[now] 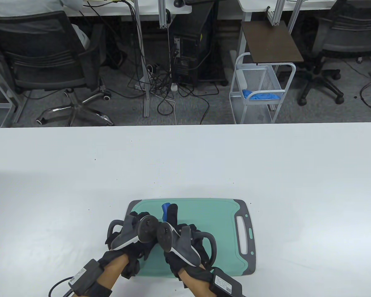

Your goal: Slice plasticine roll into thin flakes

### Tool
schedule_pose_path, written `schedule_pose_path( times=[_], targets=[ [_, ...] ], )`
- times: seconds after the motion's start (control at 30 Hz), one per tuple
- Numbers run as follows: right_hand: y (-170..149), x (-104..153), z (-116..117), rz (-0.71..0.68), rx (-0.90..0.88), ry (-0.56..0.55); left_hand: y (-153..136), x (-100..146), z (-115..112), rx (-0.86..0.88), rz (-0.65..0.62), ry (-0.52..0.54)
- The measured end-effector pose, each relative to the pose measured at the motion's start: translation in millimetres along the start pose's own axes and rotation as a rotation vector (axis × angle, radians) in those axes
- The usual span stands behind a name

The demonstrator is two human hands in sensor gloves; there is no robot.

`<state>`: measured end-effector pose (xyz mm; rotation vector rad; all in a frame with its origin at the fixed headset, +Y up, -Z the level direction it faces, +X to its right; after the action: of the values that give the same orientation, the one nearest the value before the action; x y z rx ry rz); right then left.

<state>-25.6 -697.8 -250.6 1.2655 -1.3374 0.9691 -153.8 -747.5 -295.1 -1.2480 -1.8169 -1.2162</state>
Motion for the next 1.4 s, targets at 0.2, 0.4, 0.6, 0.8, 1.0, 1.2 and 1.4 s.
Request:
schedule_pose_path(
  times=[0.2,0.4,0.6,0.8,1.0,1.2,1.4],
  targets=[
    [-0.6,4.4,-5.8,-0.007,-0.011,-0.002,-2.2,0.8,0.5,0.012,0.003,0.003],
    [-1.8,8.0,-19.6,0.005,-0.020,-0.012,-1.1,2.1,1.2,-0.013,0.013,0.031],
    [-1.6,12.8,-31.0,0.001,-0.033,-0.020,-2.6,3.0,1.6,-0.018,0.034,0.046],
    [3.1,16.5,-33.7,-0.019,-0.039,-0.001,-3.4,3.4,2.6,-0.022,0.042,0.050],
    [4.6,17.7,-30.7,-0.024,-0.036,0.020,-4.5,3.0,2.9,-0.013,0.041,0.054],
    [6.1,17.6,-23.8,-0.030,-0.024,0.039,-5.1,2.8,3.0,-0.004,0.041,0.054],
    [6.3,16.3,-18.7,-0.035,-0.025,0.036,-6.9,1.9,3.1,0.018,0.041,0.048]
  ],
)
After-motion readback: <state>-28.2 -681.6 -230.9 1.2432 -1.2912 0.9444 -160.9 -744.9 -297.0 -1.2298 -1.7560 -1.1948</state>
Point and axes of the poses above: the tracker on the back of each hand, its own y axis roughly to the thumb side, its own x axis roughly from the fingertips to the wrist, z = x × y, the point moved 2 cm from there along -x, roughly from the wrist to the fingertips, and after that the axes turned 12 degrees about -y, right-handed, at the moved point
